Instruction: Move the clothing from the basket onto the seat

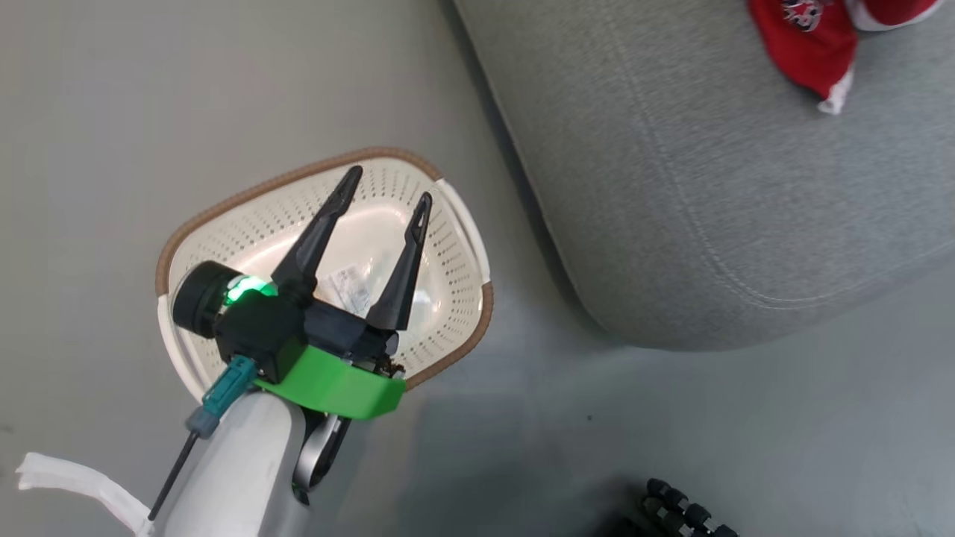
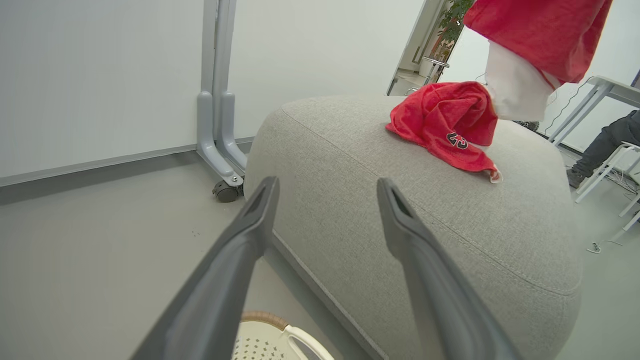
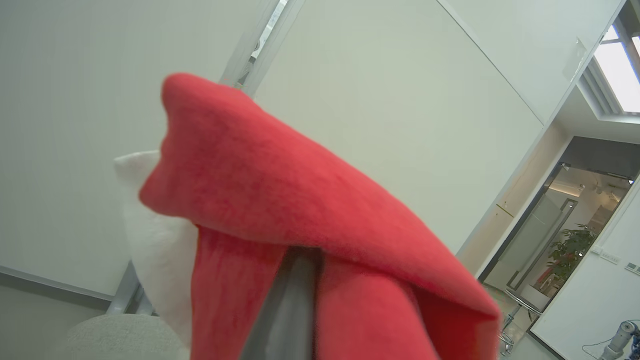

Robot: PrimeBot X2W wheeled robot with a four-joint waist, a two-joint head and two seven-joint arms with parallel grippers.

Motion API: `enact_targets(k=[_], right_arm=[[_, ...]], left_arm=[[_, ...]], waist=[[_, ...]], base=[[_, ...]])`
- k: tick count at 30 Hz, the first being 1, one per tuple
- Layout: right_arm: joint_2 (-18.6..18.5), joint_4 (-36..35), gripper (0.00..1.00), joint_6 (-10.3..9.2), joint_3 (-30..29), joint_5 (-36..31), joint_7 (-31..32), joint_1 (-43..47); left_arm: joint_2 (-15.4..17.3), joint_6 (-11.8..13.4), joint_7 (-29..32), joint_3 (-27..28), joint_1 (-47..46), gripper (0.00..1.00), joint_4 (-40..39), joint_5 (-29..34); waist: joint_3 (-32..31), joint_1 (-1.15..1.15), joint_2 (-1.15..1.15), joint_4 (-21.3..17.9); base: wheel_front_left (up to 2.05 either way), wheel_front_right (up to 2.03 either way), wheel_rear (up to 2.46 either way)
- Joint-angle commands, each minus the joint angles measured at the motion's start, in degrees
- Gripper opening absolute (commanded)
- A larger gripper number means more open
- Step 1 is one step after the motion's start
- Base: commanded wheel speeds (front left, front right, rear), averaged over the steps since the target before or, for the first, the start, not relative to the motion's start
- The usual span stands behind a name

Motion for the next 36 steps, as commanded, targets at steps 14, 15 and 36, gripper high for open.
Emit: enact_targets(k=[14, 15, 36], right_arm=[[5.61, 27.89, 0.00, -0.04, 10.94, 12.97, -0.02, -0.13], [5.78, 29.02, 0.00, -0.05, 12.47, 13.89, -0.01, -0.13], [5.54, 38.51, 1.00, -0.06, 34.10, 30.23, -0.02, 1.80]], left_arm=[[-0.46, -0.16, 0.02, 1.06, -1.31, 1.00, 0.42, -1.14], [-0.49, -0.17, 0.02, 1.09, -1.25, 1.00, 0.53, -1.19], [-1.70, -0.16, 0.02, 0.05, 1.63, 1.00, 2.97, -1.55]], waist=[[8.03, -0.01, 0.00, 6.00], [7.89, -0.01, 0.00, 5.90], [-3.94, -0.01, 0.00, 2.93]], base=[[0.00, 0.00, 0.00], [0.00, 0.00, 0.00], [0.00, 0.00, 0.00]])
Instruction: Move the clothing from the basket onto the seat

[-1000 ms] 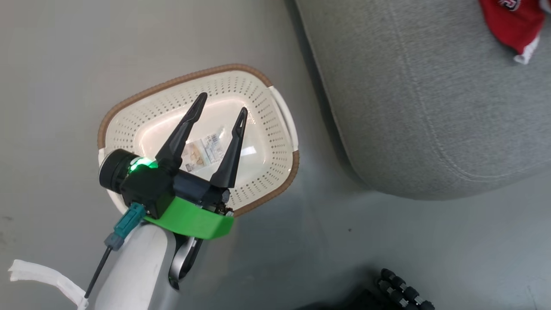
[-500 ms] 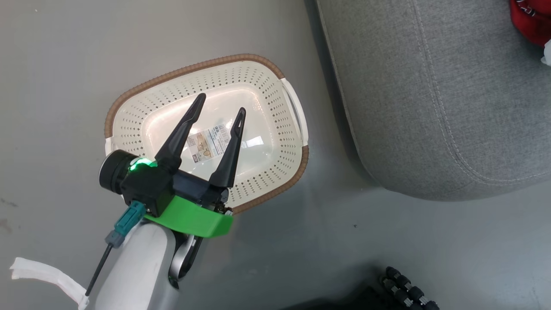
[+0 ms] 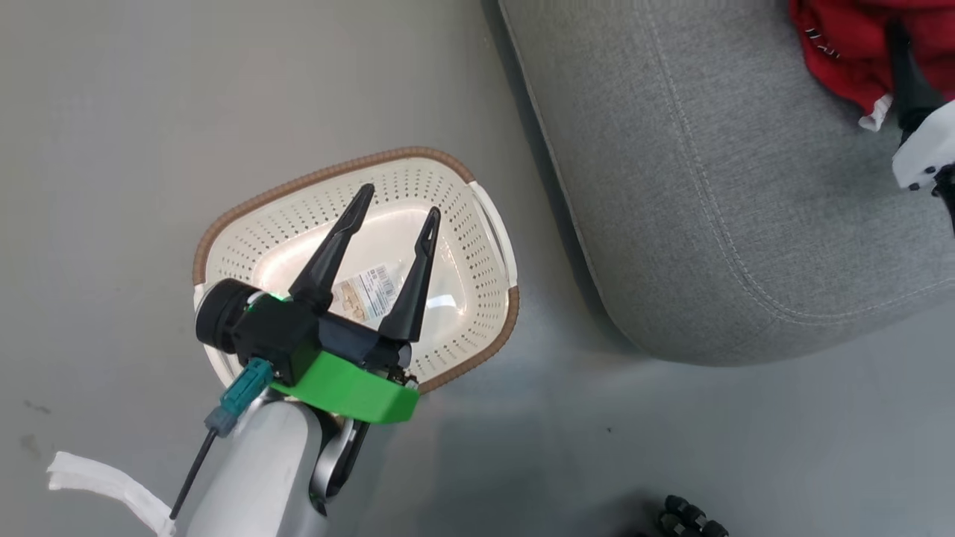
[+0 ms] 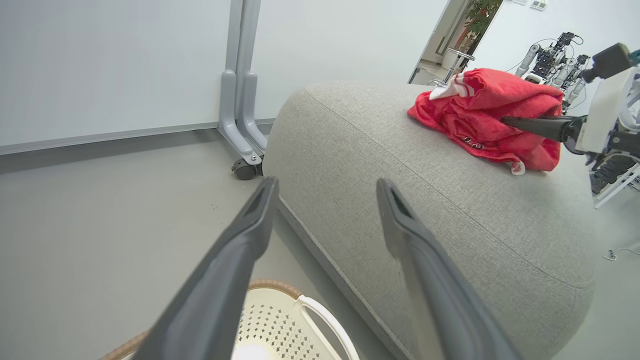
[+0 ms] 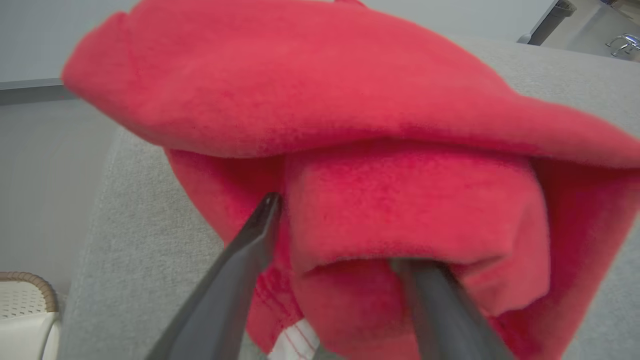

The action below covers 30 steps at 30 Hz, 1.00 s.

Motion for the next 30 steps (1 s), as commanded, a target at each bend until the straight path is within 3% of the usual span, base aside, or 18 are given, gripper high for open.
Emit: enact_targets(k=[1, 8, 12, 18, 24, 30], right_arm=[[0.07, 0.10, 1.00, -0.09, 1.13, 1.23, -0.02, 1.27], [-2.19, -1.24, 1.00, -0.08, 7.35, 4.28, -0.02, 4.69], [-4.24, -6.11, 1.00, -0.08, 6.25, 2.89, -0.02, 6.48], [-5.47, -16.38, 1.00, -0.08, -3.43, -2.44, -0.02, 14.43], [-1.50, -29.56, 1.00, -0.07, -13.62, -11.15, -0.01, 26.06], [4.84, -40.89, 1.00, -0.07, -21.88, -18.14, -0.01, 37.44]], left_arm=[[-0.12, -0.16, 0.02, 0.21, 1.22, 1.00, 0.08, -0.29], [-1.50, -0.16, 0.02, 1.77, 4.72, 1.00, 0.50, -1.41], [-2.25, -0.16, 0.02, 3.18, 7.08, 1.00, 0.25, -1.90], [-3.14, -0.16, 0.02, 5.41, 11.28, 1.00, -0.43, -2.83], [-3.52, -0.16, 0.02, 8.88, 15.53, 1.00, -1.45, -3.79], [-3.60, -0.16, 0.02, 10.72, 18.34, 1.00, -2.13, -4.39]], waist=[[-4.63, 0.00, 0.00, -0.86], [-13.29, 0.00, 0.00, -1.65], [-17.69, 0.00, 0.00, -1.67], [-24.01, 0.00, 0.00, -0.59], [-29.29, 0.00, 0.00, 1.15], [-32.32, 0.00, 0.00, 4.41]], base=[[0.00, 0.00, 0.00], [0.00, 0.00, 0.00], [0.00, 0.00, 0.00], [0.00, 0.00, 0.00], [0.00, 0.00, 0.00], [0.00, 0.00, 0.00]])
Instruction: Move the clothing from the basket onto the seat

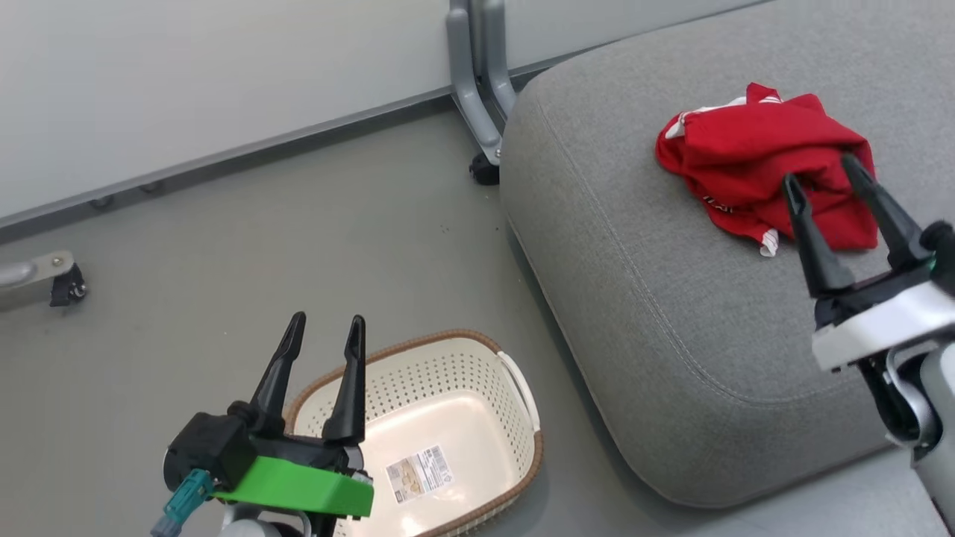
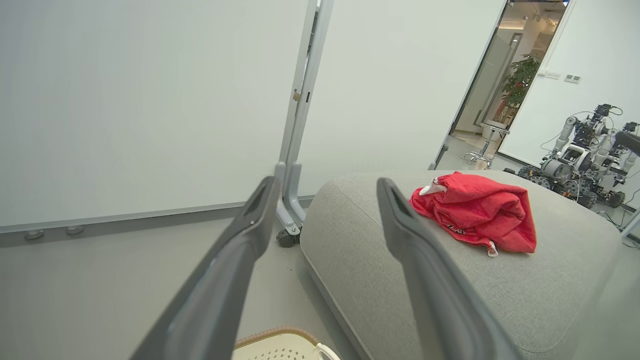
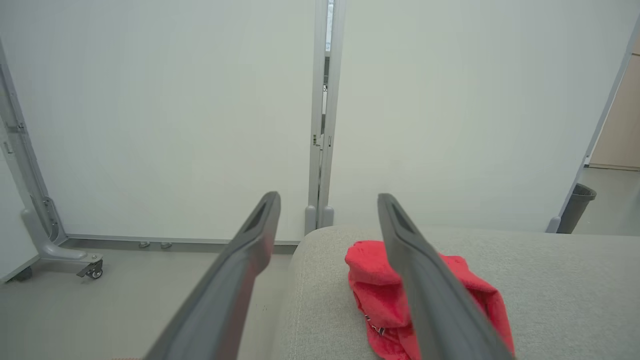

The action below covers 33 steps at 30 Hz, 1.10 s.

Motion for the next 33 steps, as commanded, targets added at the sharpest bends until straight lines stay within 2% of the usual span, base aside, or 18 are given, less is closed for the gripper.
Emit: enact_targets(k=[1, 2, 7, 12, 18, 27, 33], right_arm=[[0.98, -2.32, 1.00, -0.06, -1.49, -3.40, -0.01, 3.49], [1.50, -3.36, 1.00, -0.06, -2.35, -5.72, -0.01, 5.02], [8.89, -7.47, 1.00, -0.08, -7.67, -12.43, -0.01, 13.45], [15.79, -8.49, 1.00, -0.08, -11.64, -14.81, -0.01, 19.04], [20.38, -7.69, 1.00, -0.08, -12.35, -16.59, -0.01, 23.00], [23.00, -5.89, 1.00, -0.08, -11.11, -16.44, -0.01, 24.16], [23.33, -5.45, 1.00, -0.08, -10.71, -16.34, -0.01, 23.37]], left_arm=[[0.06, -0.17, 0.02, 0.86, 1.37, 1.00, -0.31, -0.32], [0.06, -0.17, 0.02, 1.09, 1.63, 1.00, -0.31, -0.26], [0.05, -0.16, 0.02, 3.02, 3.70, 1.00, -0.33, 0.39], [0.07, -0.16, 0.02, 4.47, 5.83, 1.00, 0.31, 1.45], [0.11, 0.12, 0.02, 8.21, 8.37, 1.00, 1.84, 1.31], [0.08, 0.31, 0.01, 7.91, 9.89, 1.00, 4.13, 1.76], [0.08, 1.81, 0.01, 8.39, 9.39, 1.00, 4.30, 1.05]], waist=[[-3.71, 0.01, 0.00, 4.17], [-4.07, 0.01, 0.00, 4.87], [-5.84, 0.01, 0.00, 8.83], [-7.37, 0.01, 0.00, 12.61], [-8.63, 0.01, 0.00, 15.31], [-8.94, 0.01, 0.00, 17.19], [-8.84, 0.01, 0.00, 17.28]], base=[[0.00, 0.00, 0.00], [0.00, 0.00, 0.00], [0.00, 0.00, 0.00], [0.00, 0.00, 0.00], [0.00, 0.00, 0.00], [0.00, 0.00, 0.00], [0.00, 0.00, 0.00]])
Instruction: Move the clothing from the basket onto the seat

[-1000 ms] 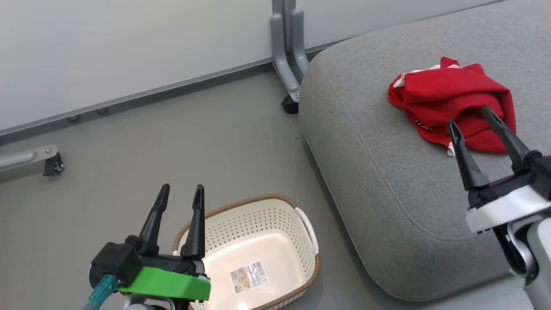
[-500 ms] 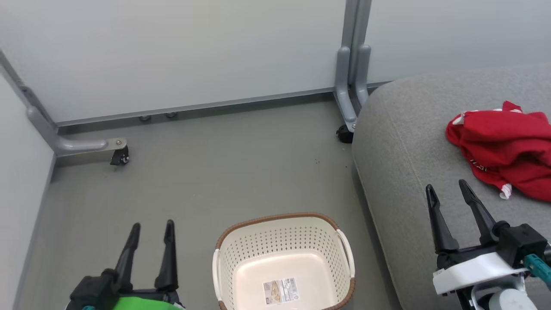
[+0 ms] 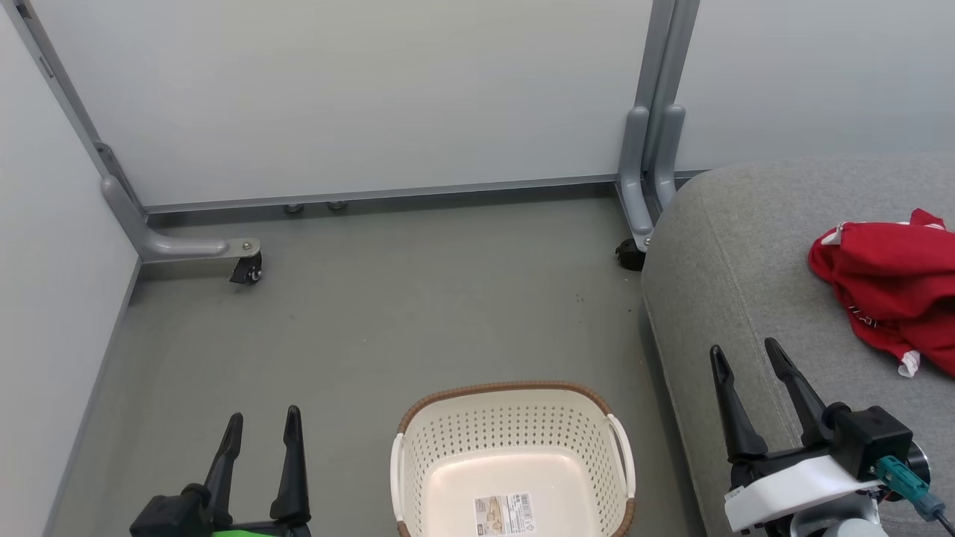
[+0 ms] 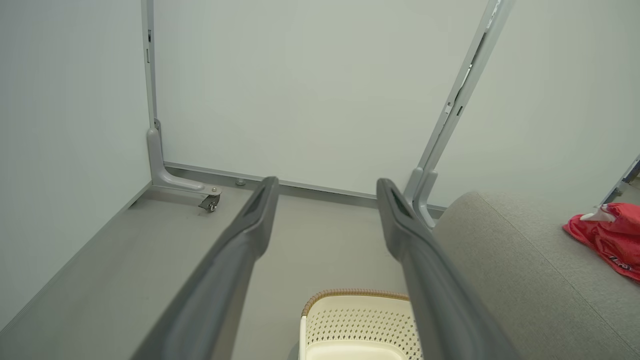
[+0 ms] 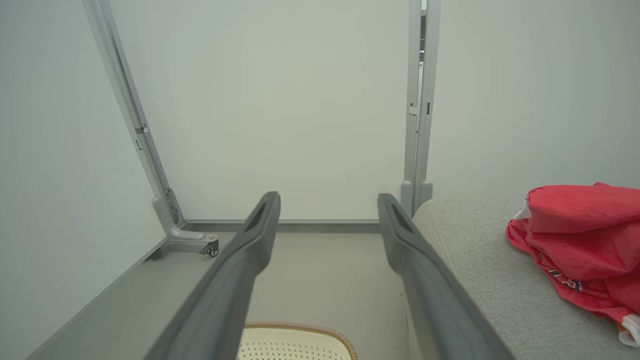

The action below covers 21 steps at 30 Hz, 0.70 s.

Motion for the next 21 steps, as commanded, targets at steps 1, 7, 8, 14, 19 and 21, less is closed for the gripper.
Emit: enact_targets(k=[1, 7, 8, 14, 19, 21], right_arm=[[-0.06, 0.25, 1.00, -0.10, 0.11, 0.10, -0.01, -0.50], [-0.10, 0.44, 1.00, -0.10, 0.24, 0.11, -0.01, -0.72], [-0.08, 0.42, 1.00, -0.10, 0.27, 0.11, -0.01, -0.70], [-0.11, 0.59, 1.00, -0.10, 0.20, 0.28, -0.01, -0.86], [-0.14, 0.45, 1.00, -0.10, 0.02, 0.15, -0.01, -0.91], [-0.19, 0.43, 1.00, -0.10, 0.00, 0.07, -0.01, -0.83]], left_arm=[[0.13, 0.37, 0.00, 0.06, -0.13, 1.00, 0.01, -0.41], [0.13, 0.68, 0.00, -0.15, -0.52, 1.00, 0.20, 0.22], [0.13, 0.69, 0.00, -0.19, -0.56, 1.00, 0.19, 0.24], [0.13, 0.84, 0.00, -0.29, -0.65, 1.00, -0.13, 0.58], [0.13, 0.72, 0.00, -0.26, -0.59, 1.00, -0.55, 0.70], [0.13, 0.53, 0.00, -0.40, -0.41, 1.00, -0.18, -0.40]], waist=[[0.04, 0.01, 0.00, -0.11], [0.23, 0.01, 0.00, -0.64], [0.26, 0.01, 0.00, -0.71], [0.37, 0.01, 0.00, -1.17], [0.45, 0.01, 0.00, -1.28], [0.45, 0.01, 0.00, -1.25]], base=[[0.00, 0.00, 0.00], [0.00, 0.00, 0.00], [0.00, 0.00, 0.00], [0.00, 0.00, 0.00], [0.00, 0.00, 0.00], [0.00, 0.00, 0.00]])
